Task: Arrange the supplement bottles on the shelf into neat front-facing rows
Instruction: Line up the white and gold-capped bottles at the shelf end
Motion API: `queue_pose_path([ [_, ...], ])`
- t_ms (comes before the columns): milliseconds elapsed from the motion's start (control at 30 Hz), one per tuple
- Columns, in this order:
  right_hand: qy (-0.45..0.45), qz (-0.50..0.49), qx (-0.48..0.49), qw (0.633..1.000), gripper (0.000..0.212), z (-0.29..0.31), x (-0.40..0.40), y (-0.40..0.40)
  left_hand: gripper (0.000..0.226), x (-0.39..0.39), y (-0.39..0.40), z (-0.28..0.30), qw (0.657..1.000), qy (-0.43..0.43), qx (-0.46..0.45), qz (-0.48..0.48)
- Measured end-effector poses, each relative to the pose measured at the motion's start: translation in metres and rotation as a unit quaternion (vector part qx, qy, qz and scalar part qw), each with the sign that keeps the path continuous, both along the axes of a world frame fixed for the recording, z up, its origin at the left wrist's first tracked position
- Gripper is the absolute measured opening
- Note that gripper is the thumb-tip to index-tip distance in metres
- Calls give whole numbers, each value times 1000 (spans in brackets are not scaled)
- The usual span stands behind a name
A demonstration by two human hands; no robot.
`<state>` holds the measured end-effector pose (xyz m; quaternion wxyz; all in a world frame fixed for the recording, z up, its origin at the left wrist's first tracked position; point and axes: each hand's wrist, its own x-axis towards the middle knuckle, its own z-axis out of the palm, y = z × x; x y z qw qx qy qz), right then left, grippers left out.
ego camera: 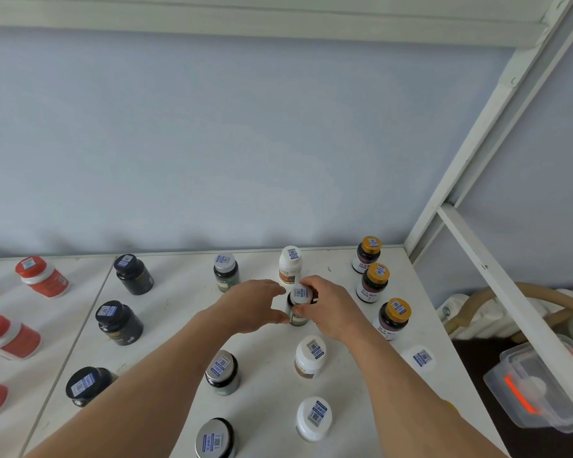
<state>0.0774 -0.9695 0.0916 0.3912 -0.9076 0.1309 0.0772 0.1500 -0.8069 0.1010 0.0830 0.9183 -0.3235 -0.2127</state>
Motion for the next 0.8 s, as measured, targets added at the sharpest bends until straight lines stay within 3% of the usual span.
queue_pose_path([
  [800, -11, 13, 7, 1000, 51, 4, 7, 34, 50, 3, 41, 8, 996, -75, 48, -4],
])
